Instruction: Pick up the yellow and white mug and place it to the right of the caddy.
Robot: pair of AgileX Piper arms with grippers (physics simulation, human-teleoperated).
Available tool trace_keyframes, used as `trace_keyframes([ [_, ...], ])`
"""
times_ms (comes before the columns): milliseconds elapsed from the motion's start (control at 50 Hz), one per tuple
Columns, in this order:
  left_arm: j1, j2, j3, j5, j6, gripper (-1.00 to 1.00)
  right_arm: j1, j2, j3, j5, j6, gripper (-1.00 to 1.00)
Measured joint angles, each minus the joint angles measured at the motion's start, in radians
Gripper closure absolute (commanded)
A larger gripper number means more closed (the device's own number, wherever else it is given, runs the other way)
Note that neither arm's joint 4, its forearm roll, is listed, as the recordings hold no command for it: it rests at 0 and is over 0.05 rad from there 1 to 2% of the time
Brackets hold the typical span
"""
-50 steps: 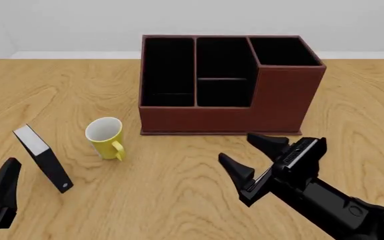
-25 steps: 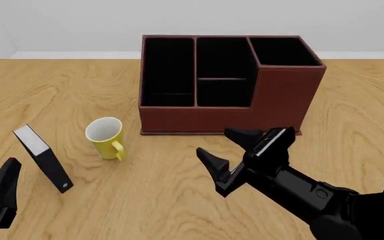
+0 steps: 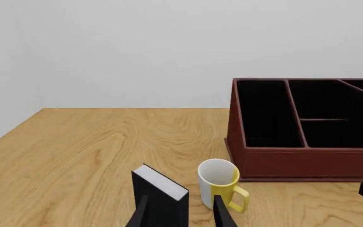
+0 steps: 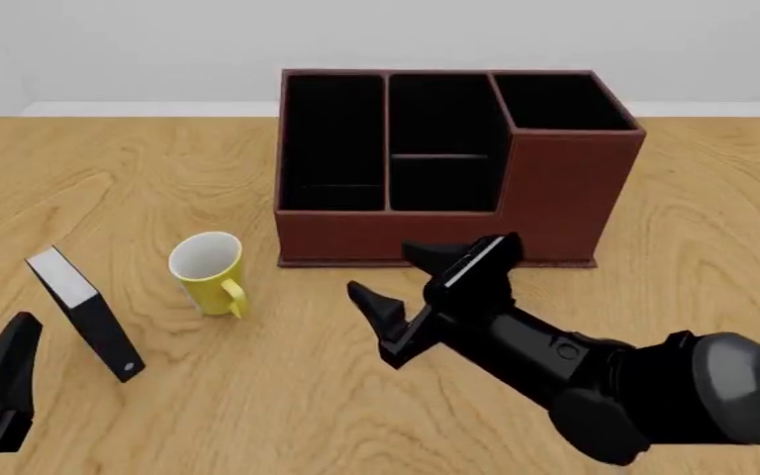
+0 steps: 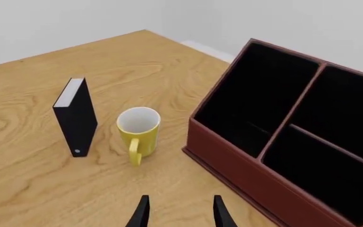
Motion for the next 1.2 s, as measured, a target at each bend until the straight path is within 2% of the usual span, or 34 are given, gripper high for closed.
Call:
trace_keyframes([
  [1200,0.000,0.000,0.000,0.000,0.000,-1.00,0.089,0.286,-0.308,0.054,-0.019,-1.00],
])
